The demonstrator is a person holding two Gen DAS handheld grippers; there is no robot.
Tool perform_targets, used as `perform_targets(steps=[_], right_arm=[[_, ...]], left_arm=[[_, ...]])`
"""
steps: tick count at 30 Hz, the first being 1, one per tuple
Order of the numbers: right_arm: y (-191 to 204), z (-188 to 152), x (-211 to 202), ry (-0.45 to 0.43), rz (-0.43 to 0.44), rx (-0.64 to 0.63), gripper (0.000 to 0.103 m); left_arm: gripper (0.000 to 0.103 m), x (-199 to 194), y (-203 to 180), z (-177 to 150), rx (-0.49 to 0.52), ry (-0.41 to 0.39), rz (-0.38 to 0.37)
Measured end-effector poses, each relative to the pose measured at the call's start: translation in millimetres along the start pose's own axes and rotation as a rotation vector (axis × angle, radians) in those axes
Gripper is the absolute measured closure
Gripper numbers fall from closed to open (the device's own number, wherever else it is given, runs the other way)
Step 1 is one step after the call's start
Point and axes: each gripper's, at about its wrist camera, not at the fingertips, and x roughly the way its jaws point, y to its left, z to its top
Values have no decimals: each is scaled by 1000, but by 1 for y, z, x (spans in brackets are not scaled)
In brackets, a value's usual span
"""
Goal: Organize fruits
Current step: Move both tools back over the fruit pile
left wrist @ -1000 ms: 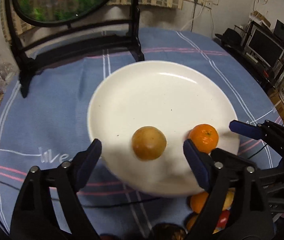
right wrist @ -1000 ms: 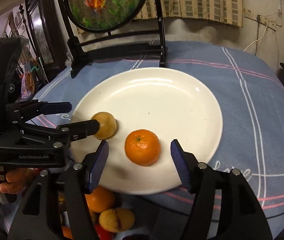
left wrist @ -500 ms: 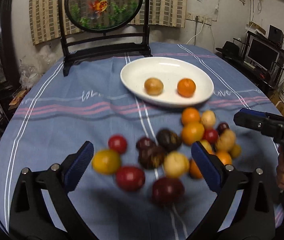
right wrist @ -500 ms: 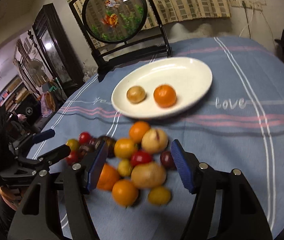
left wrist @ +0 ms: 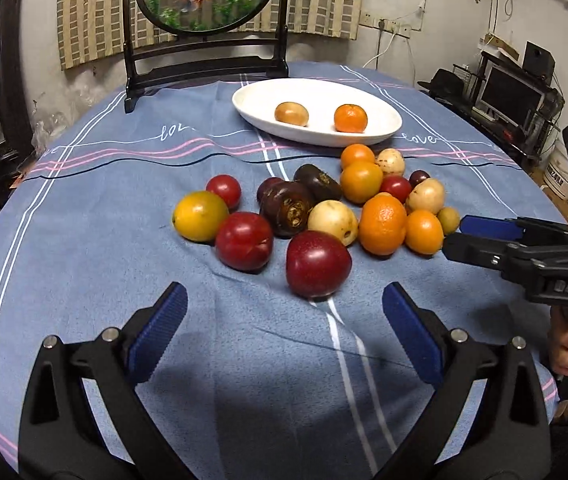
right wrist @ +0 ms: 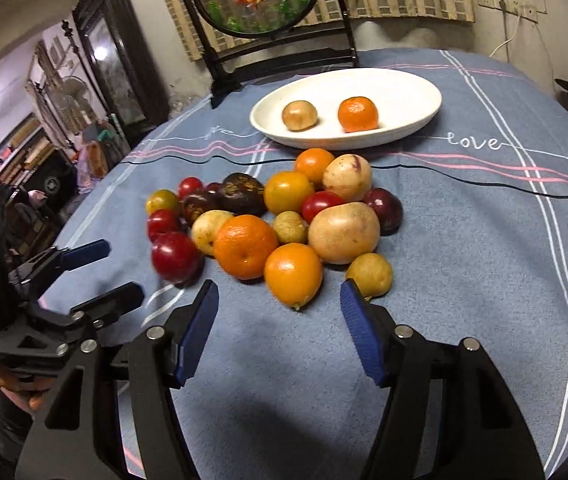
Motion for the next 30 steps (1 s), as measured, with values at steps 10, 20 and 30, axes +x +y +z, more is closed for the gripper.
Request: perform_targets(steps=[10, 20, 30], right_arm=[[-2, 2, 20, 58, -34, 12, 48], [8, 7, 40, 125, -99, -39, 38], [12, 10, 47, 140, -16, -38, 10]], left_arm=[[3, 5, 4, 3, -20, 24, -17], [3, 8, 6, 4, -32, 33, -30], [3, 7, 11, 3, -56, 25, -31]])
